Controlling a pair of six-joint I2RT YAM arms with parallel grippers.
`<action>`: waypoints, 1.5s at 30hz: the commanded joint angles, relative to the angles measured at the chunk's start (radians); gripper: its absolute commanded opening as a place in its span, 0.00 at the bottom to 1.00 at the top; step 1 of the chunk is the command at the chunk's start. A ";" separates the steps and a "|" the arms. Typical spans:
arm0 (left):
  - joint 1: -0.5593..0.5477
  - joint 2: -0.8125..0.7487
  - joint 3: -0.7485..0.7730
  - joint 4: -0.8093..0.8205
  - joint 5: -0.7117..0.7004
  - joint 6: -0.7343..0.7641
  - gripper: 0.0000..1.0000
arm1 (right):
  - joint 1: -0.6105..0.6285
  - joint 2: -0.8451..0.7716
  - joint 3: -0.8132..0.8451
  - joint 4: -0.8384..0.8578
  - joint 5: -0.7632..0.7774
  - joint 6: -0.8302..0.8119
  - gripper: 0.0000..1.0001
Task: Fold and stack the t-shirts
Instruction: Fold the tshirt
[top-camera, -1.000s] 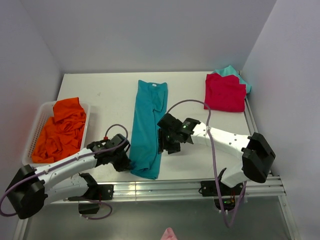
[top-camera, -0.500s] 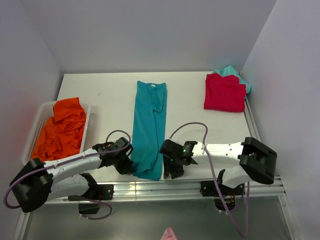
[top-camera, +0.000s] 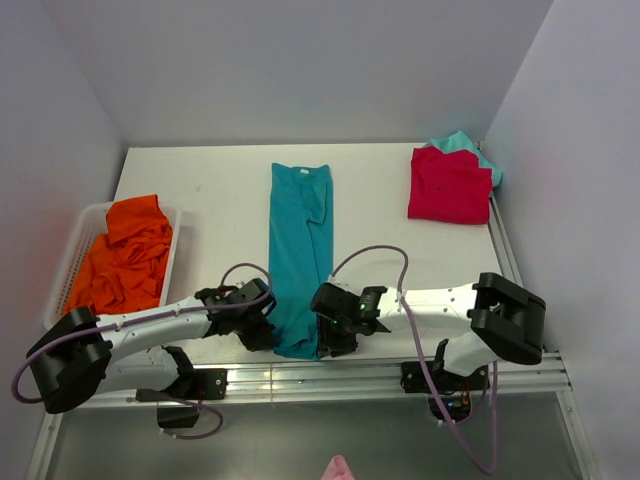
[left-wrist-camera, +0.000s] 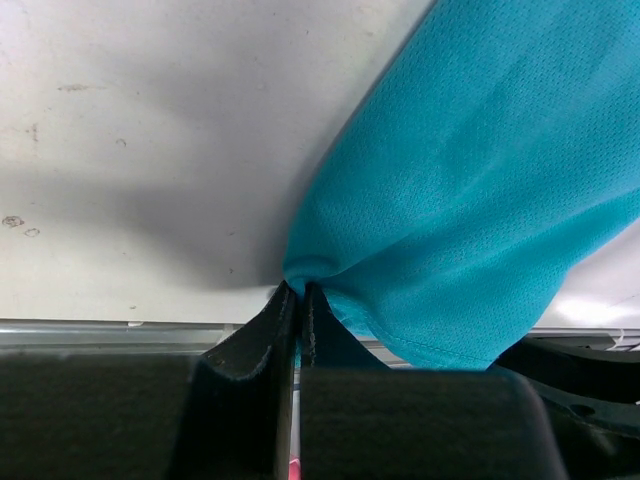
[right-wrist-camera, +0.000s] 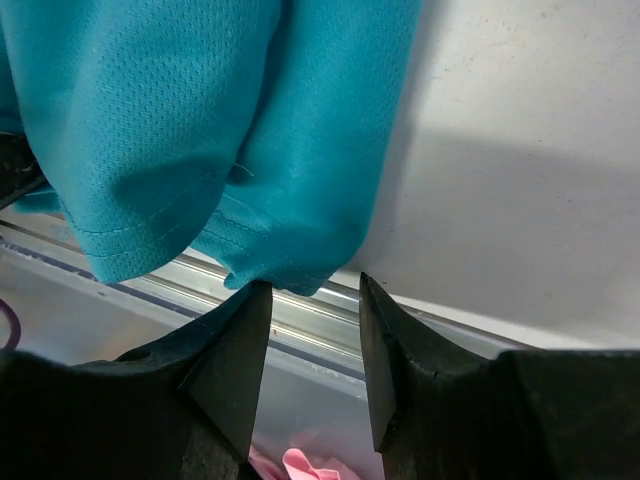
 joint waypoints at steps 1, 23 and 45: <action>-0.013 -0.004 0.028 -0.003 -0.024 -0.043 0.00 | 0.008 -0.052 -0.004 0.018 0.041 0.022 0.47; -0.016 0.108 0.118 -0.004 -0.041 0.000 0.00 | -0.004 -0.018 0.007 0.016 0.059 -0.051 0.54; -0.016 0.088 0.098 -0.035 -0.049 0.065 0.00 | -0.059 0.020 0.002 -0.007 0.067 -0.116 0.00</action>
